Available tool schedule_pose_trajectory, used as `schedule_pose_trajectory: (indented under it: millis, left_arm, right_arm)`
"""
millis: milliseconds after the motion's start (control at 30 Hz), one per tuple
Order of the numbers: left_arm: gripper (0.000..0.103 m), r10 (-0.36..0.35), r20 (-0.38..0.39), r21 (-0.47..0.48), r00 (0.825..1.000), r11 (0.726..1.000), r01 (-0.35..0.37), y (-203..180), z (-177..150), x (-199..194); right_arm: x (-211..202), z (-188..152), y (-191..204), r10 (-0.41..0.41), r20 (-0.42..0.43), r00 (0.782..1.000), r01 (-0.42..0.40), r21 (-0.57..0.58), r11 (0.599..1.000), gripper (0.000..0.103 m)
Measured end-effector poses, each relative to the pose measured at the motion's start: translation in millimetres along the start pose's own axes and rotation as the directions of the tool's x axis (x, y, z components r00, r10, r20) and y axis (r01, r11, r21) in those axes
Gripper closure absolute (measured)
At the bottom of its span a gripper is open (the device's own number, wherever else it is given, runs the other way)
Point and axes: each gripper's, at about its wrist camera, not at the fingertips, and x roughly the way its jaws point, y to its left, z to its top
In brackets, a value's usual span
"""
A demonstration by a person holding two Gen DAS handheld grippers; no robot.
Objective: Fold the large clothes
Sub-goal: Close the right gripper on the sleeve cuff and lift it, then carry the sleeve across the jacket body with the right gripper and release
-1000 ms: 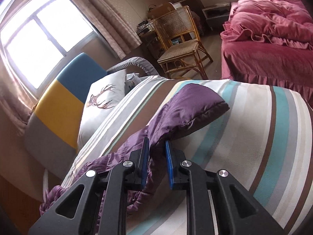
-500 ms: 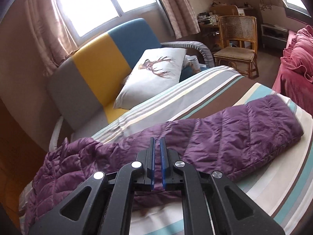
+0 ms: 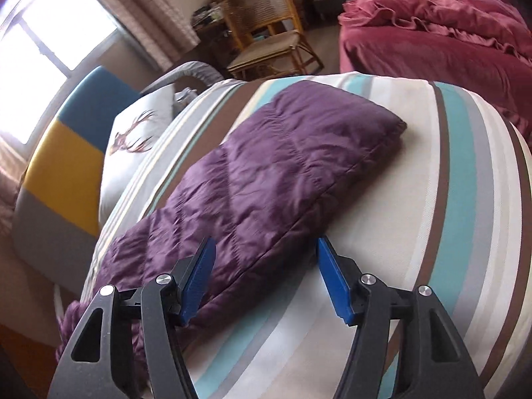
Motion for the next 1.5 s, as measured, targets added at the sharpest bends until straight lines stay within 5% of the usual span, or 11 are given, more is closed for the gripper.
schedule_pose_trajectory:
  millis: [200,367,400,433,633,767,1033,1300,1500]
  left_arm:
    - [0.002,0.02,0.008,0.014,1.0,1.0,-0.02,-2.7,0.5,-0.2]
    - [0.002,0.016,0.007,0.011,1.0,1.0,-0.016,-2.4,1.2,0.7]
    - [0.002,0.016,0.008,0.011,1.0,1.0,-0.016,-2.4,1.5,1.0]
    - [0.002,0.016,0.008,0.011,1.0,1.0,-0.016,-2.2,0.5,0.9]
    - [0.002,0.024,0.013,0.016,1.0,1.0,-0.024,-3.6,0.0,0.3]
    - [0.002,0.013,0.01,0.009,1.0,1.0,-0.014,-2.3,0.5,1.1]
    - [0.002,0.004,0.008,0.0,1.0,1.0,-0.004,-1.3,-0.2,1.8]
    - [0.002,0.001,0.008,-0.003,1.0,1.0,-0.001,-1.0,0.2,2.0]
    - [0.002,0.001,0.007,-0.003,1.0,1.0,-0.001,-0.8,0.1,1.9]
  right_arm:
    - [25.2,32.0,-0.6,-0.033,0.061,0.998,0.029,0.059,0.998,0.042]
    - [37.1,37.3,13.9,-0.138,0.097,0.986,0.144,-0.051,0.988,0.075]
    - [36.6,38.2,14.9,-0.108,0.107,0.988,0.116,-0.071,0.991,0.091]
    - [34.6,37.3,16.1,-0.069,0.103,0.992,0.078,-0.083,0.994,0.093]
    - [0.0,22.2,47.3,0.035,0.179,0.983,0.0,-0.193,0.981,0.093]
    - [-22.6,-2.2,86.9,0.147,0.155,0.977,-0.095,-0.301,0.949,0.093]
    - [-51.2,-89.6,185.2,0.307,0.007,0.952,-0.25,-0.562,0.789,0.093]
    - [-67.5,-185.9,251.9,0.363,-0.146,0.92,-0.35,-0.721,0.598,0.093]
    - [-81.2,-266.5,288.2,0.373,-0.255,0.892,-0.402,-0.826,0.395,0.093]
